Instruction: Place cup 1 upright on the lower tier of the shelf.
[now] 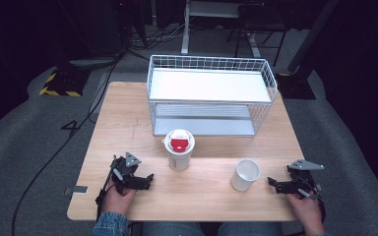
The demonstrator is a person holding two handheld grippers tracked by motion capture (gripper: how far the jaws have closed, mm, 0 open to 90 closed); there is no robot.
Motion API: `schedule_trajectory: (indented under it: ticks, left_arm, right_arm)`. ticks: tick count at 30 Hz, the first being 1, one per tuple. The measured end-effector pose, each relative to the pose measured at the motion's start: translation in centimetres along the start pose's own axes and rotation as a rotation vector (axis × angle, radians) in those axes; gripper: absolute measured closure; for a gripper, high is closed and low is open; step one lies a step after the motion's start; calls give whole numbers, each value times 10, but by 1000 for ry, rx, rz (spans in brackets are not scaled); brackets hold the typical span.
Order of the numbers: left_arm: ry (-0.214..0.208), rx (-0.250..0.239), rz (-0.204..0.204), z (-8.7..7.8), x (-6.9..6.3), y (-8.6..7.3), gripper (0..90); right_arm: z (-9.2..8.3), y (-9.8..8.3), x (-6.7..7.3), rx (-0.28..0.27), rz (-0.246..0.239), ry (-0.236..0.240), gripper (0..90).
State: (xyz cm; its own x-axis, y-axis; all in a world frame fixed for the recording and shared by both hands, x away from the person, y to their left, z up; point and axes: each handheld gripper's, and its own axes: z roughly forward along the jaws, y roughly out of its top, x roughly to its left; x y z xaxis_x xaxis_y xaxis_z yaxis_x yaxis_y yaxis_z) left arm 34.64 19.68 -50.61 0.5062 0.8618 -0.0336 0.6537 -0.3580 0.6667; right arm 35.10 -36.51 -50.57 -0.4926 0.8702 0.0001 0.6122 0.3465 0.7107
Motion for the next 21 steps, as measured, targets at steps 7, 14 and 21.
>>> schedule_trajectory:
  ticks: [7, 14, 21]
  left_arm:
    - [1, 2, 6, 2, 2, 3, 2]
    - [6, 0, -3, 3, 2, 3, 2]
    - [7, 0, -5, 3, 2, 4, 1]
  right_arm:
    - [-2, -1, 4, -11, -25, -17, 0]
    - [-13, 0, 7, -56, -28, -1, 0]
    - [-35, 0, 15, -145, -36, 60, 0]
